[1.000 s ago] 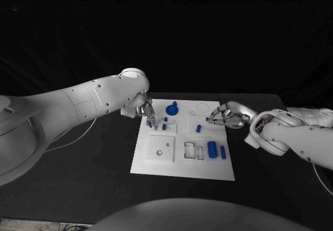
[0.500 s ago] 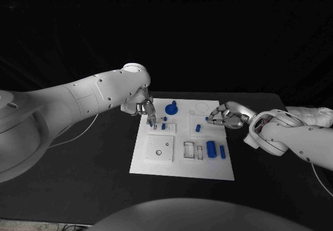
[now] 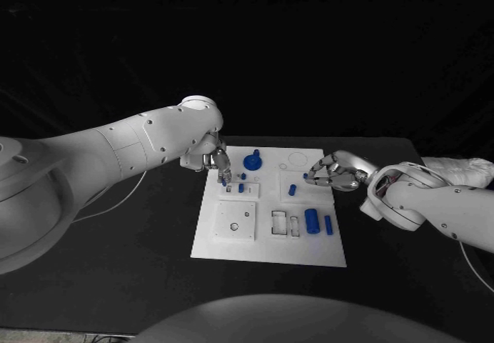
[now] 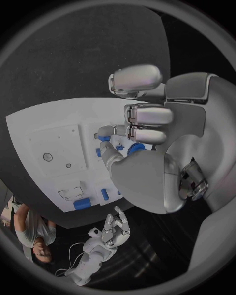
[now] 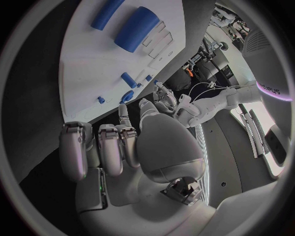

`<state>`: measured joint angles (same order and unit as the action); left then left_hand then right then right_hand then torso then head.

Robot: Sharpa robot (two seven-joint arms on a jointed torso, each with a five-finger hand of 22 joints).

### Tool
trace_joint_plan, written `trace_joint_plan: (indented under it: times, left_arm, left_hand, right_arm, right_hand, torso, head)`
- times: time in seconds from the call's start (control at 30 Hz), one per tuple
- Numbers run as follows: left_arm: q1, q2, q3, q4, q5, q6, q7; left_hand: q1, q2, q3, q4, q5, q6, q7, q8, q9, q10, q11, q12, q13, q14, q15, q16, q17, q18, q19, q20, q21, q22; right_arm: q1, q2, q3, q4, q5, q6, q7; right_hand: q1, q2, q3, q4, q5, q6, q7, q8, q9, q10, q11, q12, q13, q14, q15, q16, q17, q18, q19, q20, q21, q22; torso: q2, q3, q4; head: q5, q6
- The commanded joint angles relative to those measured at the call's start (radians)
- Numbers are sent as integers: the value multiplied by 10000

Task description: Assemble the parts on the task board

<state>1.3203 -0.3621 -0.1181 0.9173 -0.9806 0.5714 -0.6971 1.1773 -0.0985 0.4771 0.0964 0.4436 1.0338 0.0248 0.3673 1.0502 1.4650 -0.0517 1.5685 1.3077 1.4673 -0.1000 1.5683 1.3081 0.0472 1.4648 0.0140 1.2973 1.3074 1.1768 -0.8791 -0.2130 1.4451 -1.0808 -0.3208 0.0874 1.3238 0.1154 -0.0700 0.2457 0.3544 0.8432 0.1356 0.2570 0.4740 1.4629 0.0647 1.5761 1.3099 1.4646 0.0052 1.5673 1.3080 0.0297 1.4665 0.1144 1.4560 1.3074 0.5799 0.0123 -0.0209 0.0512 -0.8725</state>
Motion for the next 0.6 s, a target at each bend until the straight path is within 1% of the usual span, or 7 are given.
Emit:
trace_joint_plan:
  times: [0.03,0.23,0.4,0.6]
  left_arm:
    - [-29,30,5,47,-228,-358,-474]
    - [-61,47,5,75,-291,-382,-395]
    - [-78,49,5,80,-304,-412,-354]
    - [-116,59,3,75,-308,-488,-287]
  left_hand:
    - [88,154,969,-975,-62,-72,20,0,3,1058,53,23,2630,1035,59,25,2627,84,-37,31,-34,1896]
    - [97,162,959,-976,-84,-78,23,-6,0,1043,53,4,2610,1035,59,25,2627,84,-39,33,-34,1896]
    - [97,162,959,-976,-84,-78,23,-6,0,1043,53,4,2610,1035,59,25,2627,84,-39,33,-34,1896]
    - [103,168,952,-977,-96,-81,25,-9,-2,1031,52,-11,2595,1035,59,25,2627,86,-42,34,-42,1893]
  right_arm:
    - [-15,-11,0,12,-33,46,45]
    - [-19,-2,0,14,-33,36,48]
    - [-21,-6,0,12,-33,31,50]
    - [-21,-20,0,16,-34,32,46]
  right_hand:
    - [-1,-17,40,40,44,36,-3,-68,-14,1079,5,-53,2609,1062,10,35,2628,60,120,15,-50,2162]
    - [-1,-17,40,40,44,36,-3,-68,-14,1079,5,-53,2609,1062,10,35,2628,60,120,15,-50,2162]
    - [-1,-17,40,40,44,36,-3,-68,-14,1079,5,-53,2609,1062,10,35,2628,60,120,15,-50,2162]
    - [-1,-17,40,40,44,36,-3,-68,-14,1079,5,-53,2609,1062,10,35,2628,60,120,15,-50,2162]
  torso:
    - [-13,10,20]
    - [-14,18,11]
    - [-8,17,18]
    - [-9,19,11]
  head:
    - [9,-2]
    - [36,-2]
    - [35,-2]
    - [31,-2]
